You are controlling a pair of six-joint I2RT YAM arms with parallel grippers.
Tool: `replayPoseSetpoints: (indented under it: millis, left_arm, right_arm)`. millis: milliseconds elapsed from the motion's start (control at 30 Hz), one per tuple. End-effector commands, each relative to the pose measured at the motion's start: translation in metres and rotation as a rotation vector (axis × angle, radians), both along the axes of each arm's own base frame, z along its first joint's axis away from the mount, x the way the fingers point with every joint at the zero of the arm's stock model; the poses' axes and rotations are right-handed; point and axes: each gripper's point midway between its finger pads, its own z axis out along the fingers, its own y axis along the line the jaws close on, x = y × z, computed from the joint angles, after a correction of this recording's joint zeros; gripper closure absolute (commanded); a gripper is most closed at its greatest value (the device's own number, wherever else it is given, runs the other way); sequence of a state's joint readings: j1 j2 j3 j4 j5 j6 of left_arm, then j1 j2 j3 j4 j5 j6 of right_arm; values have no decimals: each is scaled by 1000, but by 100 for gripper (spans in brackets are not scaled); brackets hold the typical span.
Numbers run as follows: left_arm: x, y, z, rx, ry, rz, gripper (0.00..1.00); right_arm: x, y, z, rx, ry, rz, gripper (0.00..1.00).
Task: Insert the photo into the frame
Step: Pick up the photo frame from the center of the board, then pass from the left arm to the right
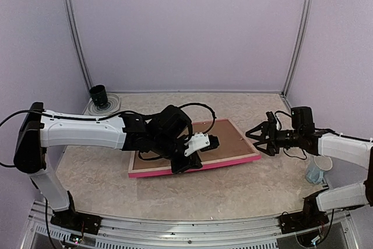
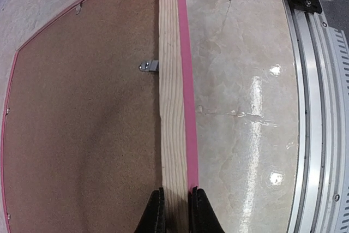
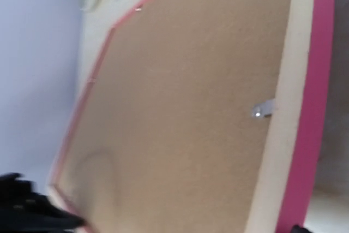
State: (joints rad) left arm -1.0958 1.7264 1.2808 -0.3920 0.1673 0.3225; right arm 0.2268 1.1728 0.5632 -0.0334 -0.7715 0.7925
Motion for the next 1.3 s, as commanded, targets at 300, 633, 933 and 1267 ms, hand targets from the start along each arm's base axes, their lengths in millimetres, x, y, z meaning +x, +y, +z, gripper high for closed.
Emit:
replayPoseSetpoints:
  millis: [300,633,933,1267]
  left_arm:
    - [5,-18,66,-154,-133,-34,100]
    - [5,-20,59,-152,-136,-22,100]
    - [3,-18,64,-156,-154,-23,100]
    - [3,-16,58,-137,-161,-19,100]
  right_arm:
    - [-36,15,-13,269,217,71,12]
    - [-31,11,-17,179,141,68,11]
    - [-41,18,-21,318,232,95,21]
    - [-48,19,-7,415,245,98,50]
